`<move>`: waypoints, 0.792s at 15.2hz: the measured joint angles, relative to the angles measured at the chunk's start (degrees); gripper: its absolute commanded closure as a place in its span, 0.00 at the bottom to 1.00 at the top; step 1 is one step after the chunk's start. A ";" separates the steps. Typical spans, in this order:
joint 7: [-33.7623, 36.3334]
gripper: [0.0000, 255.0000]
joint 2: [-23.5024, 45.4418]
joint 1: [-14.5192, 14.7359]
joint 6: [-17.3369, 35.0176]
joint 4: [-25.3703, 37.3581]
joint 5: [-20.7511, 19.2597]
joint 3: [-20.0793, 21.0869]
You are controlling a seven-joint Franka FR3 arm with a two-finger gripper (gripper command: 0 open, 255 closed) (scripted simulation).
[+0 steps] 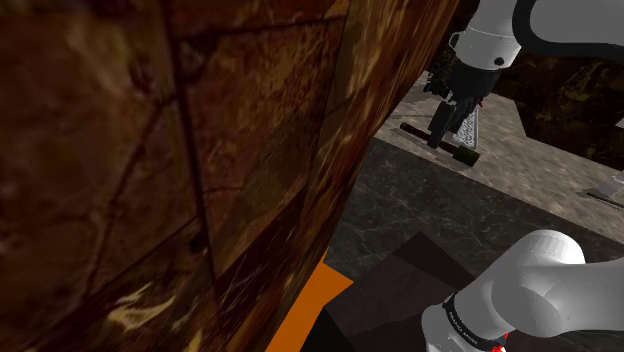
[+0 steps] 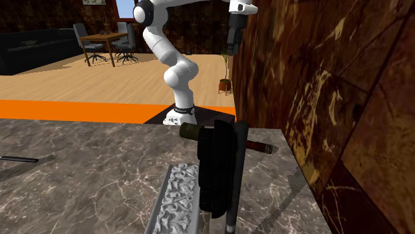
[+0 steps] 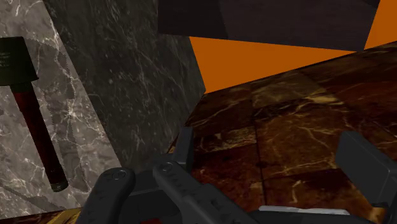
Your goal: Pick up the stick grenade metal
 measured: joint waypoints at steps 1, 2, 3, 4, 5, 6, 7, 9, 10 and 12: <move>0.00 0.00 0.00 0.00 0.00 0.00 0.00 0.00; -0.49 0.00 -0.03 -0.11 0.46 -0.44 -0.32 -0.46; -1.37 0.00 0.19 -0.34 1.14 -0.80 -0.89 -1.29; -2.61 0.00 0.62 -0.68 2.06 -1.15 -1.71 -2.47; -3.55 0.00 0.87 -0.90 2.81 -1.54 -2.29 -3.34; -5.01 0.00 1.61 -1.31 3.59 -1.36 -3.20 -4.71; -6.23 0.00 2.16 -1.63 4.68 -1.77 -3.96 -5.88; -8.93 0.00 2.77 -2.38 6.61 -2.65 -5.61 -8.44; -10.27 0.00 3.46 -2.74 7.86 -3.01 -6.41 -9.78; -12.87 0.00 5.52 -3.38 10.27 -2.88 -7.83 -12.37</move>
